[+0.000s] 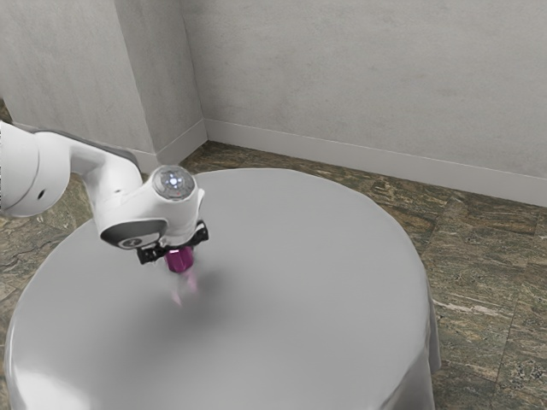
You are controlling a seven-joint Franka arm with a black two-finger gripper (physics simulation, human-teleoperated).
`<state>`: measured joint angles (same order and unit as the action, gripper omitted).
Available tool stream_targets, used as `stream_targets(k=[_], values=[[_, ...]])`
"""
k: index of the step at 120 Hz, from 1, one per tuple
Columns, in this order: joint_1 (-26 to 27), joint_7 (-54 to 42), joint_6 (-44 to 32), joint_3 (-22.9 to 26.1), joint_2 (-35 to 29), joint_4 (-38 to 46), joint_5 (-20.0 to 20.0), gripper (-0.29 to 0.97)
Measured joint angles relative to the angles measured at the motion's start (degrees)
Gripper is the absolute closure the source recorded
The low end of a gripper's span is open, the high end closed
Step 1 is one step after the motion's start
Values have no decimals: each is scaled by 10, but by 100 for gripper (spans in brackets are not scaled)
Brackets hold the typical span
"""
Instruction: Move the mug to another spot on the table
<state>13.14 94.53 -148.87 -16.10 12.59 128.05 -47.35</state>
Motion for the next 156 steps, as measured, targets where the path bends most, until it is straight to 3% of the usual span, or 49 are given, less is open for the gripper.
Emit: stream_targets(k=[70, 156], values=[[1, 19, -18, 0, 39, -6, -93, 19], [1, -3, -18, 2, 46, -6, -102, 44]])
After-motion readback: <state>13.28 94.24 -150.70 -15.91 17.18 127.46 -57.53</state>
